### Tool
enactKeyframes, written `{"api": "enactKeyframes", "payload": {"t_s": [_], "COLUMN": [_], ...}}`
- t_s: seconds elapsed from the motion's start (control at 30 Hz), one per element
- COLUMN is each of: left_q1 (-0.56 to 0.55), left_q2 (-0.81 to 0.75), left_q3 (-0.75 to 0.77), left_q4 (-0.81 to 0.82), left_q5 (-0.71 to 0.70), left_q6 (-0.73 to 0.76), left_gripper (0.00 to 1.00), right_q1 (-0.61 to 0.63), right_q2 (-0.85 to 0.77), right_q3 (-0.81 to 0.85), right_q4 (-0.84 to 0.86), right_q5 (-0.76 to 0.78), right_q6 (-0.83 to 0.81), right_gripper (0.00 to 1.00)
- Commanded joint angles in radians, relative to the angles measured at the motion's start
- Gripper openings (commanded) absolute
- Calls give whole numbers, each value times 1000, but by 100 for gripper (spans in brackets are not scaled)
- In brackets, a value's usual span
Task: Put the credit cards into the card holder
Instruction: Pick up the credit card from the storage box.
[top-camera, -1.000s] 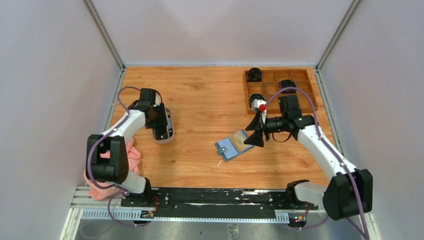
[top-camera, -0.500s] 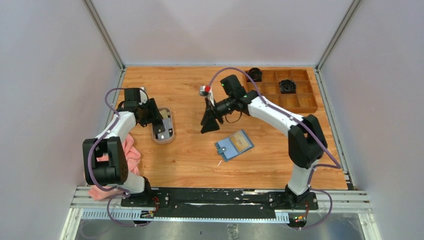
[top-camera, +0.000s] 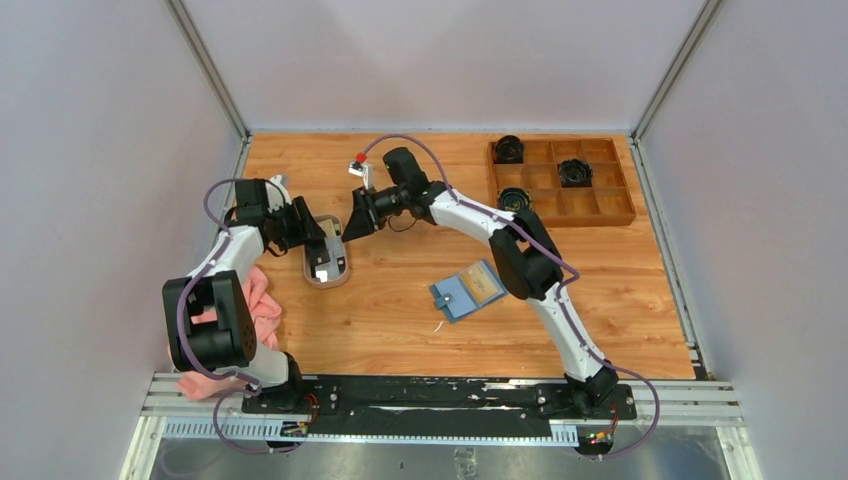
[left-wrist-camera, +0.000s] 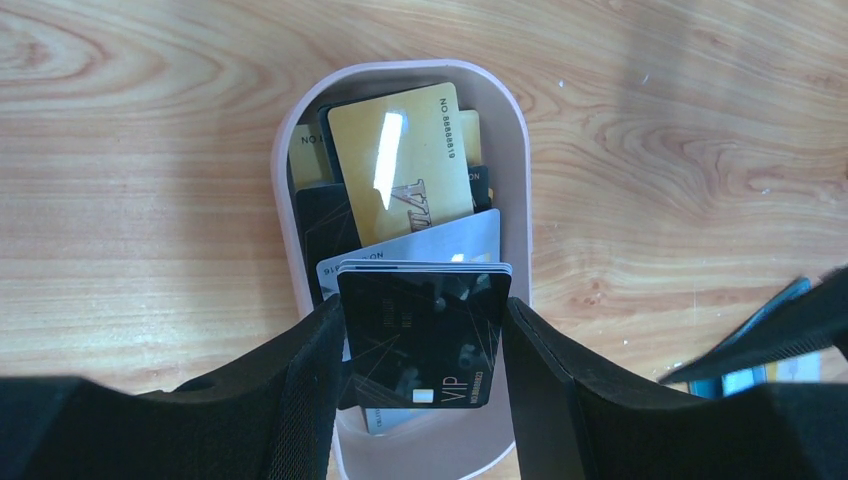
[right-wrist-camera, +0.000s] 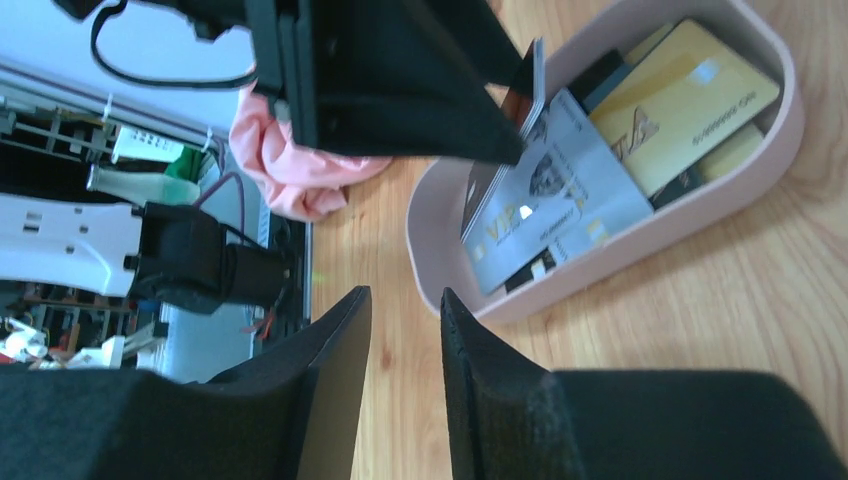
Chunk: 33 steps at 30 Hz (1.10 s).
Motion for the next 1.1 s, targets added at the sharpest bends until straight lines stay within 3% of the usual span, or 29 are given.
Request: {"api": "enactKeyframes", "payload": {"t_s": [0.0,0.27,0.57,1.07], "left_q1": [28,41,62,72], "left_q2": [-6,-22,-46,-67], "left_q3": [-19,-36,-58,-109], "left_q4": [2,6,22,88], "left_q5": [82,128,166,217], "left_q6": [23,12,-15,-105], "left_gripper": [22,19,17,15], "right_q1": [33,65,74,100], "right_q2": [76,184,177,202], "right_q3": [134,271,252,252], "right_q4": [33,-59,-131,-130], "right_q5": [34,68,112,136], "right_q6": [122,94,13,32], "right_gripper": [37,44,45,44]}}
